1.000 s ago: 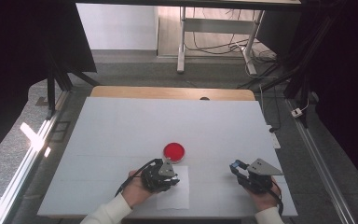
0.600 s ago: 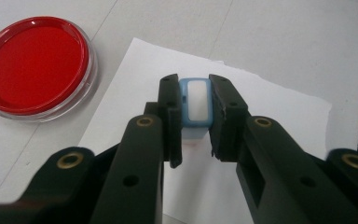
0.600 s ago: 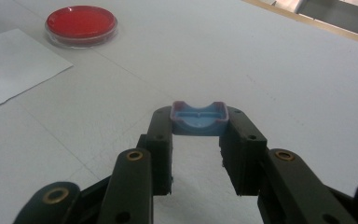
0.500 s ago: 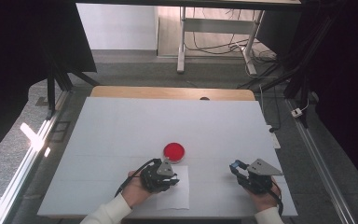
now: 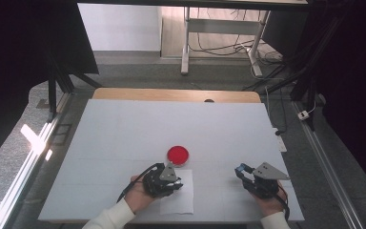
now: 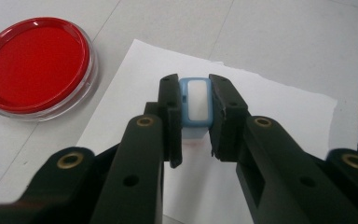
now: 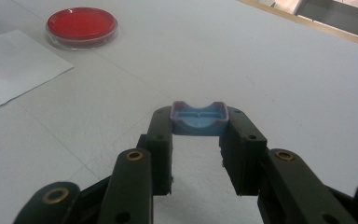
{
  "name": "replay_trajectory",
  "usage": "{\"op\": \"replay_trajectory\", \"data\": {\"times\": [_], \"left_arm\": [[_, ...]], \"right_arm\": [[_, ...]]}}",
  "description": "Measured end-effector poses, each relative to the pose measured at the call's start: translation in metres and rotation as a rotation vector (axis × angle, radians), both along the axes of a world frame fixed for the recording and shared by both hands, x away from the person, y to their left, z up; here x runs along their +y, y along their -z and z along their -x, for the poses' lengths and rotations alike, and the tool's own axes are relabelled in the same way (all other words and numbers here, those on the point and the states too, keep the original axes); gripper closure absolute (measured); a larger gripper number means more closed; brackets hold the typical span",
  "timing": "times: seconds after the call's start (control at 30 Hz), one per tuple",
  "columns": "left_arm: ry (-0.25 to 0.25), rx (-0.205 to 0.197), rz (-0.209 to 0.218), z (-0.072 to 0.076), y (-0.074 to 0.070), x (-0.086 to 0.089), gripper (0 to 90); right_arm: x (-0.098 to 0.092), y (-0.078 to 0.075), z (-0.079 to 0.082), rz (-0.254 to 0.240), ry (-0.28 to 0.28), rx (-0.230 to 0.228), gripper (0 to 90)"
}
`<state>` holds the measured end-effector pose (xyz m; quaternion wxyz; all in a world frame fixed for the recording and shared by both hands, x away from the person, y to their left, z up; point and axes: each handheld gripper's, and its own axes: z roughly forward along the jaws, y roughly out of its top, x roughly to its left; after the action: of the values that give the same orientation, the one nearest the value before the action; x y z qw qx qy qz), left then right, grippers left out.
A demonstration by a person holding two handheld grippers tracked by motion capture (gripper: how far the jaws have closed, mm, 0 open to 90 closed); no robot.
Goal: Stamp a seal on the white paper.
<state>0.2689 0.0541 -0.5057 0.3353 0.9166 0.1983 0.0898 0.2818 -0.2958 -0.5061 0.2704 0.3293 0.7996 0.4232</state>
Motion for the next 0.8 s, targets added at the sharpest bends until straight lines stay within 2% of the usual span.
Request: {"op": "replay_trajectory", "data": {"times": [0.57,0.8], "left_arm": [[0.000,-0.007,-0.011,0.0006,-0.0006,-0.0013,76.3],[-0.010,0.001,0.004,0.0004,-0.0015,-0.0007,76.0]], "right_arm": [[-0.0002,-0.0007,0.0001,0.000,-0.001,-0.001,65.2],[0.0002,-0.0003,0.0000,-0.002,-0.002,0.000,65.2]]}}
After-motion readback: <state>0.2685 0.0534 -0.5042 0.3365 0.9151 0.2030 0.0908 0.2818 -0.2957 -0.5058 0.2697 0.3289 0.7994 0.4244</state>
